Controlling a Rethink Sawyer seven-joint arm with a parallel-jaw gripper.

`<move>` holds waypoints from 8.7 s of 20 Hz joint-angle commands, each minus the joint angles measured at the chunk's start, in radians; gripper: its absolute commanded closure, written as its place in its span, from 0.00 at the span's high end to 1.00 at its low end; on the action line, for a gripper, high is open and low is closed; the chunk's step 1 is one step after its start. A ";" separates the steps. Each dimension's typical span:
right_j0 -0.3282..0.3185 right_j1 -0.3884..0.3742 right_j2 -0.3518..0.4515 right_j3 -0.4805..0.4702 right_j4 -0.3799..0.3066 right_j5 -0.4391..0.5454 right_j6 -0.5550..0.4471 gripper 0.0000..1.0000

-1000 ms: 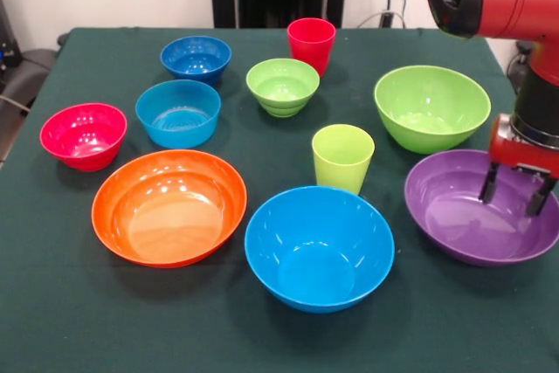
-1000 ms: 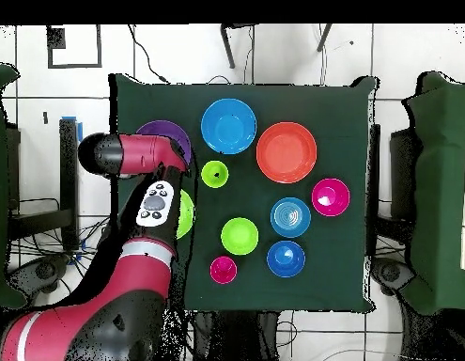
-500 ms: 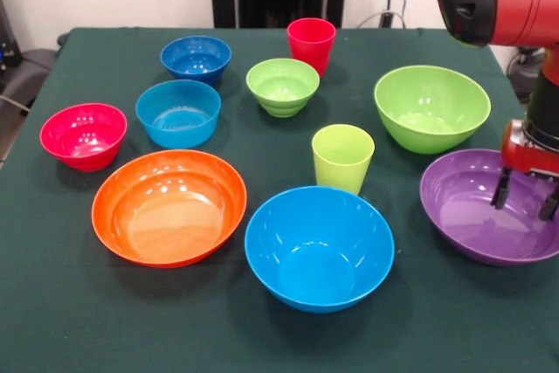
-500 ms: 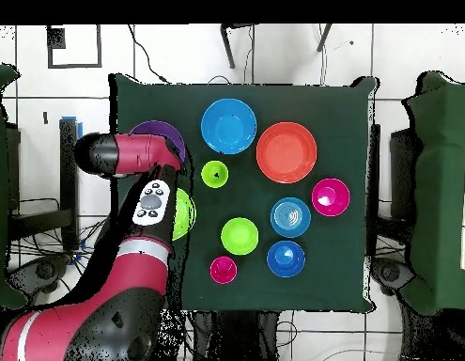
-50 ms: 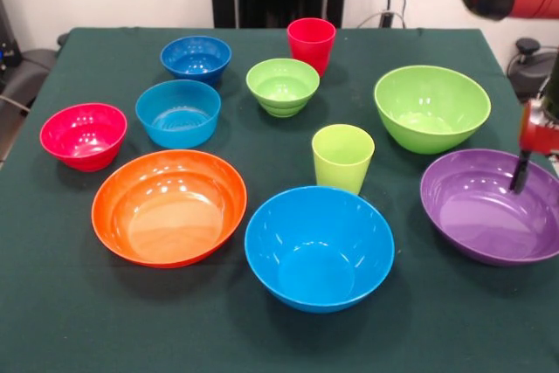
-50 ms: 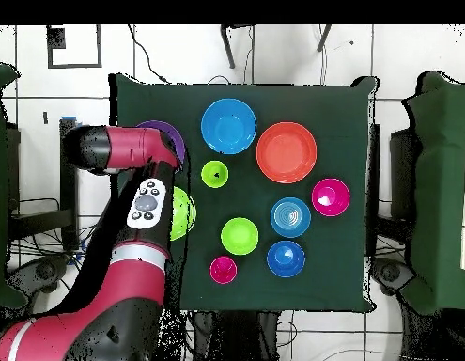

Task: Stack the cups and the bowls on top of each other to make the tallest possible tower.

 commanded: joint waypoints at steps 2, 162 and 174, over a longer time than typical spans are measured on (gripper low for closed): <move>-0.022 -0.075 0.118 0.036 0.002 0.130 0.074 1.00; 0.221 0.000 -0.183 0.276 -0.010 0.065 0.308 0.00; 0.194 -0.042 -0.136 0.317 0.044 0.042 0.301 0.00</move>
